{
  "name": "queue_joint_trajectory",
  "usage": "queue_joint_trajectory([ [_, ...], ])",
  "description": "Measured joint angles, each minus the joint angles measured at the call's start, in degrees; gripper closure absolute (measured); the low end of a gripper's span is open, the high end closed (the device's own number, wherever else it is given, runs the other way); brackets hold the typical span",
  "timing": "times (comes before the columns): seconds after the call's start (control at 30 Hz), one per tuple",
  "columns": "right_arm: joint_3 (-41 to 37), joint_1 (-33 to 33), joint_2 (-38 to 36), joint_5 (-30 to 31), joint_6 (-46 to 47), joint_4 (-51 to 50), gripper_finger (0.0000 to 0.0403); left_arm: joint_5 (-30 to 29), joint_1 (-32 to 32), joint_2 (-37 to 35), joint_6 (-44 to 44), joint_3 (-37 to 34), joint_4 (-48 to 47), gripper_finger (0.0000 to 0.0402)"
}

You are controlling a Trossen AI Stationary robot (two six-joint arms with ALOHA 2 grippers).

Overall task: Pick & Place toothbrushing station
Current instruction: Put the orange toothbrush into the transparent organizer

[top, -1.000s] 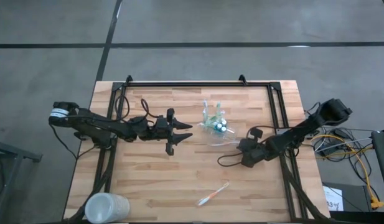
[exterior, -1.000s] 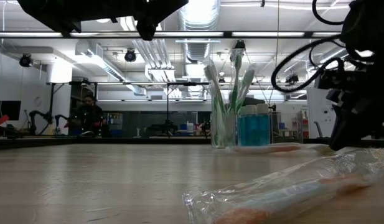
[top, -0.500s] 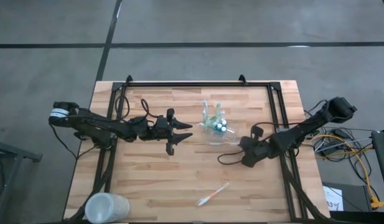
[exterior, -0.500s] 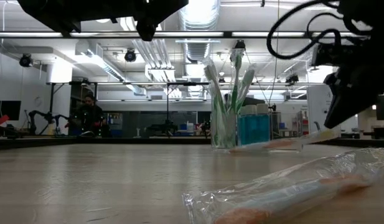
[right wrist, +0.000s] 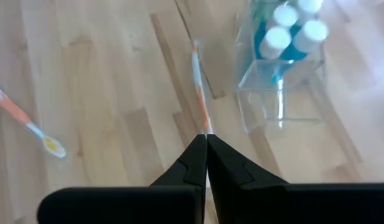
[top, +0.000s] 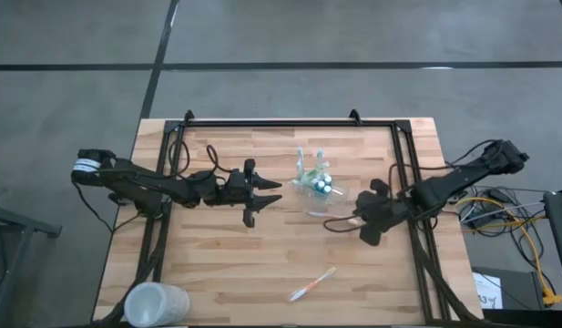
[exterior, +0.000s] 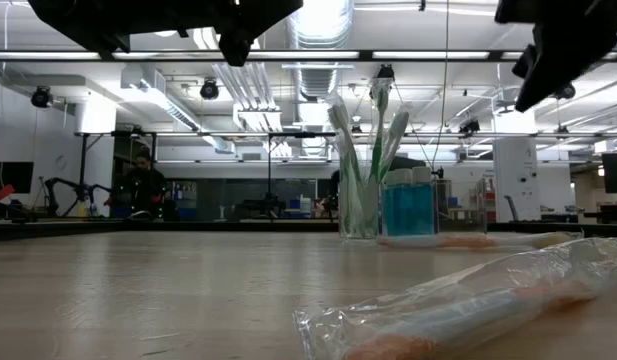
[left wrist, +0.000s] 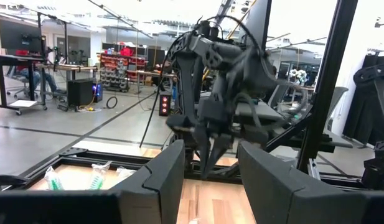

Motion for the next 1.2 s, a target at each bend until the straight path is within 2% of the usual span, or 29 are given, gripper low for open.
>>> queue_joint_trajectory([
  [0.2,3.7,0.0,-1.9,0.1,2.6,-7.5,0.0394,0.0,0.0,0.0,0.0,0.0,0.0,0.0245],
  [0.37,2.3,0.0,-1.6,-4.3,7.5,-8.4,0.0394,0.0,0.0,0.0,0.0,0.0,-0.1,0.0245],
  [0.5,0.8,0.0,-0.5,-5.6,11.7,-8.4,0.0394,-0.3,0.0,0.0,0.0,0.0,-0.1,0.0245],
  [0.9,0.8,0.0,0.0,-5.6,12.6,-7.8,0.0394,-0.4,0.0,0.0,0.0,0.0,-0.9,0.0245],
  [1.07,0.8,0.0,0.0,-5.6,9.6,-7.8,0.0394,-0.4,0.0,0.0,0.0,0.0,-0.8,0.0245],
  [1.2,1.0,0.0,-0.1,-5.6,11.0,-13.2,0.0394,-0.4,0.0,0.0,0.0,0.0,-0.8,0.0245],
])
